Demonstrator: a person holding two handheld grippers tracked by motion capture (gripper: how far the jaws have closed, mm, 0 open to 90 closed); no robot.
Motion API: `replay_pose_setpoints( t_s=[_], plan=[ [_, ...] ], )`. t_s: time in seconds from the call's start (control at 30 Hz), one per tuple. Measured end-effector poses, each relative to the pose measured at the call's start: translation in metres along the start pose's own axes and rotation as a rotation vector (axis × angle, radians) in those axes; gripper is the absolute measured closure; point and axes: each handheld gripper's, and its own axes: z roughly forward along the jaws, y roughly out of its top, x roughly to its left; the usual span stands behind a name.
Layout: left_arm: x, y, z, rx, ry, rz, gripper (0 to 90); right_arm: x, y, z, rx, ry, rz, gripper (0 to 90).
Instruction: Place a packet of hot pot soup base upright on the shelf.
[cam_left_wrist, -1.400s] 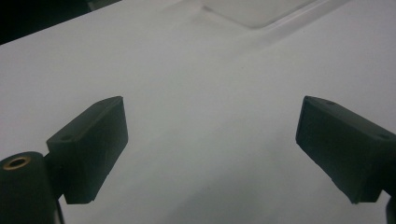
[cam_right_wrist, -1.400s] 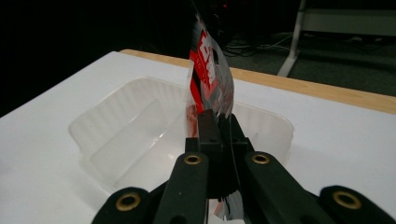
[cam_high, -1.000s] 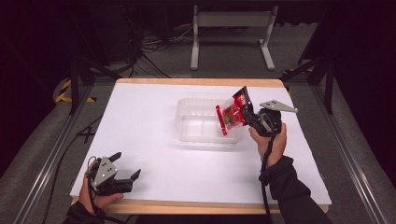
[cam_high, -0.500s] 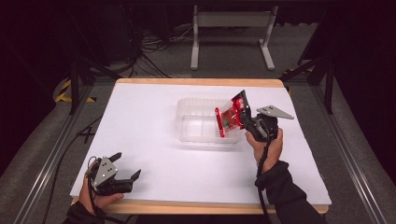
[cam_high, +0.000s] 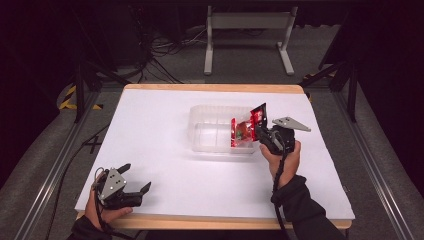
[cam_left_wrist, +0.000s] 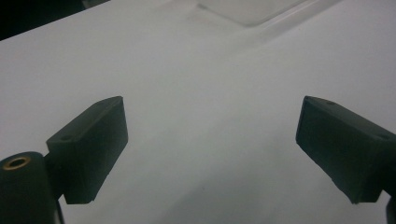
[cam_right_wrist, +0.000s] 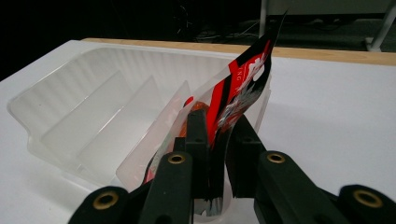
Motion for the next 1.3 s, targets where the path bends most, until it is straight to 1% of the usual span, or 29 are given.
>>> replay_pose_setpoints(
  t_s=[0.1,0.2,0.27,0.33,0.4,0.5,0.6,0.73,0.83,0.87,1.03,1.3],
  plan=[
    [0.0,0.0,0.0,-0.001,0.0,0.0,9.9,0.001,0.0,0.002,0.008,0.009,-0.008,83.5],
    [0.0,0.0,0.0,0.005,-0.001,0.003,10.0,0.002,0.001,0.004,0.008,0.025,-0.018,83.1],
    [0.0,0.0,0.0,0.005,-0.002,0.003,10.0,0.002,0.002,0.006,0.009,0.024,-0.027,83.2],
    [0.0,0.0,-0.001,0.002,0.0,0.002,10.1,0.002,0.004,0.009,0.013,0.041,-0.025,81.9],
    [0.0,0.0,-0.001,0.004,0.006,0.001,10.4,0.002,0.006,0.012,0.016,0.049,-0.026,81.3],
    [0.001,0.0,-0.002,-0.005,0.01,-0.008,10.7,0.004,0.008,0.013,0.014,0.046,-0.035,80.9],
    [0.001,0.0,-0.002,-0.004,0.007,-0.007,10.8,0.004,0.011,0.017,0.023,0.055,-0.038,80.9],
    [0.001,0.0,-0.001,-0.004,0.008,-0.002,10.7,0.007,0.011,0.023,0.044,0.062,-0.075,81.9],
    [0.001,0.0,-0.002,-0.003,0.007,-0.001,10.8,0.009,0.012,0.025,0.042,0.059,-0.091,84.1],
    [0.001,0.0,-0.001,-0.005,0.007,-0.001,10.8,0.009,0.012,0.026,0.043,0.064,-0.09,84.3],
    [0.001,0.0,-0.002,-0.003,0.006,0.0,10.7,0.009,0.013,0.026,0.047,0.06,-0.105,84.4],
    [0.001,0.0,-0.002,0.001,0.007,0.002,11.1,0.007,0.014,0.026,0.058,0.078,-0.112,83.3]
  ],
)
